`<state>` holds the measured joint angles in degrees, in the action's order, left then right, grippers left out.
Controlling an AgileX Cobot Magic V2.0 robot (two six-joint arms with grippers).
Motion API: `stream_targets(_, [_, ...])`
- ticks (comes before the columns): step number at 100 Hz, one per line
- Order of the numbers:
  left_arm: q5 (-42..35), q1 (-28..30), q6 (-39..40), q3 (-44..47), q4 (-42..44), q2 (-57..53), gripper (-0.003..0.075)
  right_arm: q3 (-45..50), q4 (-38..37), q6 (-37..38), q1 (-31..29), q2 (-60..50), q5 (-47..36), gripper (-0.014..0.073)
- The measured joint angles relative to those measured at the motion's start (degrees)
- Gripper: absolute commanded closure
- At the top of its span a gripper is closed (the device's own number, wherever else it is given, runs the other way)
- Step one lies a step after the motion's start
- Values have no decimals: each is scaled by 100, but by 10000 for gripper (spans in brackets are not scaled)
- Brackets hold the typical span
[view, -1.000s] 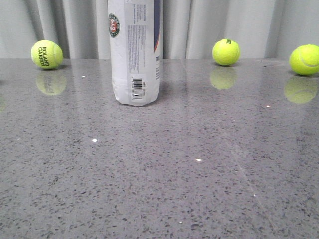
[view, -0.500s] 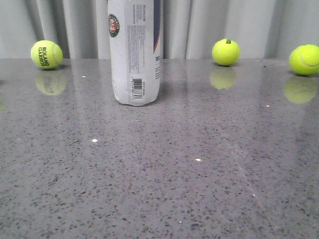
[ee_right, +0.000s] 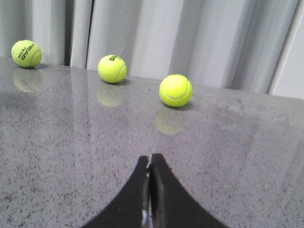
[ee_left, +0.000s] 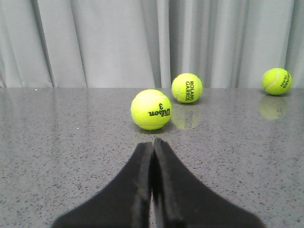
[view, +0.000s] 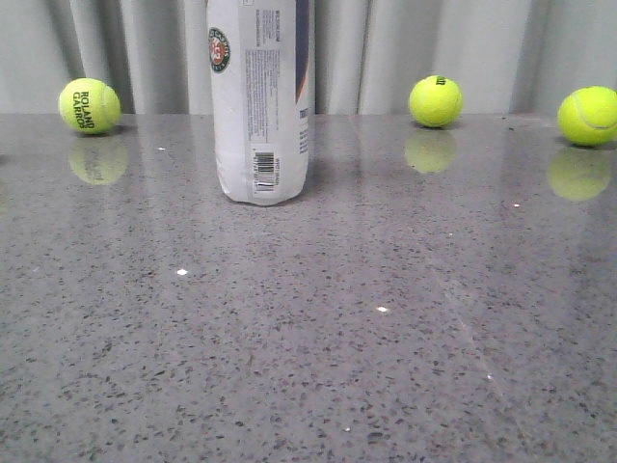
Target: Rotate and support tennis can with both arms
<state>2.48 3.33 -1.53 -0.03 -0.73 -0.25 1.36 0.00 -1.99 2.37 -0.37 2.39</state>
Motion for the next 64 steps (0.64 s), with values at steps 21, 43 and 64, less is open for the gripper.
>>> stream_targets(21, [0,0,0,3,0,0,740,24,0,11,0,-20,39,662])
stream_targets(43, [0,0,0,3,0,0,740,24,0,11,0,-20,49,662])
stream_targets(64, [0,0,0,3,0,0,740,24,0,23,0,-20,49,662])
